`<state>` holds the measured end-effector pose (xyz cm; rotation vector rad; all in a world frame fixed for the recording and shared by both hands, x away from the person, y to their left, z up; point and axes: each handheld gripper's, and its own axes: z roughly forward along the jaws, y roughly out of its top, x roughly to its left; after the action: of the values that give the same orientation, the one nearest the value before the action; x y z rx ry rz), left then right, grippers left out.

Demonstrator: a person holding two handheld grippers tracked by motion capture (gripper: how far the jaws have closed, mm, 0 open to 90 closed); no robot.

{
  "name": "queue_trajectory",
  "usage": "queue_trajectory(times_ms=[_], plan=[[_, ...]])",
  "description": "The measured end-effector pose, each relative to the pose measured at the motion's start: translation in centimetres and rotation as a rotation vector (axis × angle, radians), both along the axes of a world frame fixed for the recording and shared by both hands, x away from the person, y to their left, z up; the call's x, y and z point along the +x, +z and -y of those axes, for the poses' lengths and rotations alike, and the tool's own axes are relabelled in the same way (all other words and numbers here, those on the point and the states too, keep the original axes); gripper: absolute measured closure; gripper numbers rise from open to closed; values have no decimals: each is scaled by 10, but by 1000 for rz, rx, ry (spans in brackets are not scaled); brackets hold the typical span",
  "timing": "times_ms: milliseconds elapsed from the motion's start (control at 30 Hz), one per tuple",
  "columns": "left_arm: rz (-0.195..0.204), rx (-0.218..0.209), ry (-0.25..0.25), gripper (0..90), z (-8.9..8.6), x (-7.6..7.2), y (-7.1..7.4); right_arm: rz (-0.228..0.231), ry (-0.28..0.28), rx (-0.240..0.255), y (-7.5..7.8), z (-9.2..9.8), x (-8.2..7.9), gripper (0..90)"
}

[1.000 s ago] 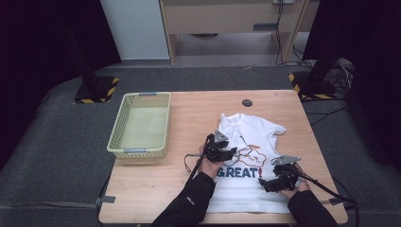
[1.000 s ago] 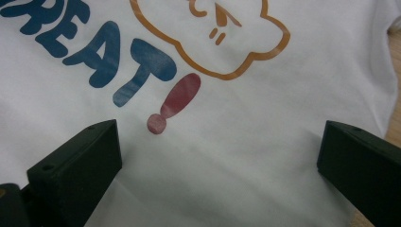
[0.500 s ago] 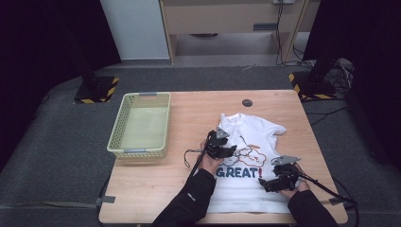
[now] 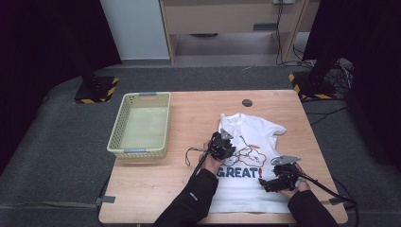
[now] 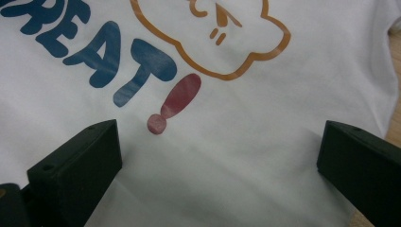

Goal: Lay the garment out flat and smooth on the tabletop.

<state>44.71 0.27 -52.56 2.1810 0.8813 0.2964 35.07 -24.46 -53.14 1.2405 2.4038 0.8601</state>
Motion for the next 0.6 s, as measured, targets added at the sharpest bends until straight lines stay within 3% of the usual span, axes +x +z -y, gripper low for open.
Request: queue_trajectory(times_ms=[200, 400, 600], plan=[[0, 8, -5, 856, 0, -2, 1, 0, 0, 0, 0, 0, 0, 6], [35, 32, -6, 873, 3, -7, 2, 0, 0, 0, 0, 0, 0, 6], [44, 4, 8, 877, 0, -9, 9, 0, 0, 0, 0, 0, 0, 6]])
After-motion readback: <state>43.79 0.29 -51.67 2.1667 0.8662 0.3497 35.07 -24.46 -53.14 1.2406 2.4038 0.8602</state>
